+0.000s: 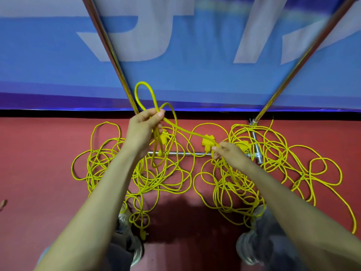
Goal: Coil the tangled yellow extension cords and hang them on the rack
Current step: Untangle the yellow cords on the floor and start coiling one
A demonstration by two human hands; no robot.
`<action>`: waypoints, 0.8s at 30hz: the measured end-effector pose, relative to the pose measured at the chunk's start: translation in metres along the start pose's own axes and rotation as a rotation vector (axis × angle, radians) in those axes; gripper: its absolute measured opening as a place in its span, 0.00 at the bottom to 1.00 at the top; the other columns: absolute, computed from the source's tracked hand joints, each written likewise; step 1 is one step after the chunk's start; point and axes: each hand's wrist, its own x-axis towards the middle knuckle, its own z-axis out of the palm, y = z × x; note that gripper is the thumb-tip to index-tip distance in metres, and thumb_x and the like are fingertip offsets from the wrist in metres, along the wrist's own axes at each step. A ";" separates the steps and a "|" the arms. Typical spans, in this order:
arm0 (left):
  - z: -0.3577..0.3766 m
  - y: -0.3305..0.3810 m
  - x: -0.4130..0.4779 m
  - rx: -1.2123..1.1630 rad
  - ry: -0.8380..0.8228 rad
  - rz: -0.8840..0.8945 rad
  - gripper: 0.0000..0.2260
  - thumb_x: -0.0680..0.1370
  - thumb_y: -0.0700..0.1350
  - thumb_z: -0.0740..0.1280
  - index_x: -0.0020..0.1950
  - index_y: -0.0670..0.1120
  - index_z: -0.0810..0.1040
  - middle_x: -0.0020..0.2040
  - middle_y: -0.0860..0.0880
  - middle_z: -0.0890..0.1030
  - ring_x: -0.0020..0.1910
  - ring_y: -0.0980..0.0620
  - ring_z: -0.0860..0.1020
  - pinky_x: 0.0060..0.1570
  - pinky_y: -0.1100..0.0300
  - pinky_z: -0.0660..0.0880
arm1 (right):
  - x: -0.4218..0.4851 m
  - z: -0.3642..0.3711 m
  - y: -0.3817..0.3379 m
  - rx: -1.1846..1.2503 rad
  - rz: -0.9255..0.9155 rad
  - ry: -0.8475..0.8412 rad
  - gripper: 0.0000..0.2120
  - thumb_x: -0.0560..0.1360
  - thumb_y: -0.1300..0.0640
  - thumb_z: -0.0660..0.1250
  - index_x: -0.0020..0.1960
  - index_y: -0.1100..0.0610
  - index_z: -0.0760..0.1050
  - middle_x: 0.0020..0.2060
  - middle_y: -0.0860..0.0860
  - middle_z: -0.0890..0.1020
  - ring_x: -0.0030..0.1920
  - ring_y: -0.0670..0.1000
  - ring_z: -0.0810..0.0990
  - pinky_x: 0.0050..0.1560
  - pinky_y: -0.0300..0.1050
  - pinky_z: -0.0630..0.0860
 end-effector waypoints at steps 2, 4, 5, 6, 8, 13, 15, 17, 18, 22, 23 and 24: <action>-0.005 -0.003 0.004 0.018 -0.022 -0.052 0.04 0.79 0.42 0.66 0.51 0.43 0.79 0.35 0.50 0.71 0.26 0.60 0.72 0.29 0.67 0.72 | -0.002 -0.007 -0.009 0.225 0.025 0.023 0.13 0.80 0.55 0.61 0.39 0.60 0.72 0.31 0.54 0.77 0.28 0.47 0.77 0.35 0.42 0.72; -0.005 -0.009 0.005 0.074 -0.065 -0.144 0.08 0.81 0.44 0.64 0.57 0.42 0.78 0.38 0.50 0.73 0.28 0.60 0.72 0.30 0.68 0.72 | 0.000 -0.012 -0.016 0.262 -0.014 0.142 0.13 0.80 0.54 0.61 0.42 0.60 0.76 0.27 0.52 0.73 0.22 0.44 0.71 0.28 0.37 0.68; -0.005 -0.012 0.006 0.113 -0.099 -0.188 0.09 0.81 0.44 0.63 0.58 0.42 0.77 0.39 0.50 0.74 0.31 0.58 0.72 0.32 0.66 0.73 | 0.003 -0.014 -0.017 0.242 -0.017 0.215 0.13 0.79 0.53 0.62 0.44 0.60 0.78 0.27 0.51 0.72 0.22 0.44 0.69 0.27 0.37 0.66; -0.004 -0.015 0.006 0.171 -0.149 -0.218 0.08 0.82 0.43 0.62 0.57 0.42 0.76 0.41 0.50 0.74 0.34 0.57 0.72 0.35 0.64 0.74 | 0.006 -0.016 -0.016 0.234 -0.006 0.275 0.13 0.79 0.51 0.62 0.45 0.59 0.78 0.26 0.50 0.71 0.22 0.43 0.67 0.27 0.38 0.64; -0.005 -0.020 0.004 0.318 -0.272 -0.242 0.05 0.82 0.39 0.61 0.54 0.45 0.75 0.44 0.48 0.73 0.37 0.54 0.71 0.39 0.62 0.73 | 0.011 -0.020 -0.011 0.257 0.089 0.344 0.12 0.79 0.50 0.62 0.44 0.58 0.76 0.27 0.49 0.71 0.22 0.43 0.66 0.27 0.39 0.61; -0.012 -0.022 0.003 0.287 -0.191 -0.129 0.14 0.81 0.29 0.55 0.47 0.48 0.70 0.42 0.45 0.79 0.34 0.54 0.73 0.31 0.67 0.74 | 0.019 -0.035 0.001 0.537 0.453 0.449 0.06 0.79 0.62 0.59 0.45 0.63 0.71 0.32 0.56 0.72 0.17 0.45 0.65 0.17 0.31 0.58; -0.011 -0.019 0.003 0.107 -0.132 -0.120 0.14 0.81 0.28 0.56 0.45 0.47 0.66 0.43 0.43 0.79 0.32 0.54 0.76 0.33 0.65 0.76 | 0.016 -0.033 0.003 0.294 0.460 0.429 0.13 0.77 0.68 0.57 0.60 0.70 0.68 0.44 0.62 0.78 0.30 0.54 0.75 0.23 0.38 0.68; -0.007 -0.018 0.003 -0.054 -0.118 -0.099 0.14 0.79 0.28 0.59 0.46 0.47 0.64 0.44 0.41 0.80 0.32 0.54 0.79 0.36 0.63 0.79 | 0.009 -0.025 -0.001 -0.084 0.336 0.353 0.18 0.76 0.69 0.57 0.65 0.67 0.68 0.52 0.63 0.77 0.47 0.61 0.77 0.42 0.47 0.74; -0.005 -0.017 0.003 -0.125 -0.114 -0.082 0.14 0.79 0.28 0.60 0.46 0.46 0.64 0.45 0.41 0.80 0.33 0.53 0.81 0.38 0.62 0.80 | 0.005 -0.021 -0.003 -0.205 0.268 0.301 0.19 0.75 0.69 0.56 0.66 0.63 0.69 0.52 0.62 0.77 0.50 0.61 0.78 0.48 0.50 0.75; -0.005 -0.009 0.004 -0.283 -0.103 -0.028 0.11 0.78 0.29 0.62 0.45 0.45 0.66 0.45 0.44 0.84 0.38 0.51 0.83 0.41 0.54 0.82 | -0.008 -0.011 -0.018 -0.678 0.078 0.153 0.17 0.79 0.62 0.56 0.65 0.52 0.71 0.55 0.60 0.79 0.55 0.63 0.78 0.50 0.52 0.75; -0.007 -0.008 0.004 -0.287 -0.109 -0.020 0.10 0.78 0.30 0.62 0.45 0.45 0.67 0.46 0.45 0.85 0.40 0.51 0.83 0.40 0.52 0.82 | -0.011 -0.010 -0.022 -0.782 0.065 0.107 0.16 0.79 0.62 0.56 0.66 0.55 0.70 0.55 0.60 0.79 0.56 0.63 0.78 0.49 0.51 0.74; -0.008 -0.008 0.004 -0.283 -0.116 -0.015 0.10 0.78 0.31 0.62 0.45 0.45 0.68 0.47 0.46 0.84 0.41 0.51 0.83 0.40 0.51 0.82 | -0.013 -0.007 -0.027 -0.842 0.056 0.056 0.17 0.78 0.63 0.56 0.67 0.58 0.67 0.55 0.61 0.79 0.57 0.63 0.77 0.48 0.50 0.73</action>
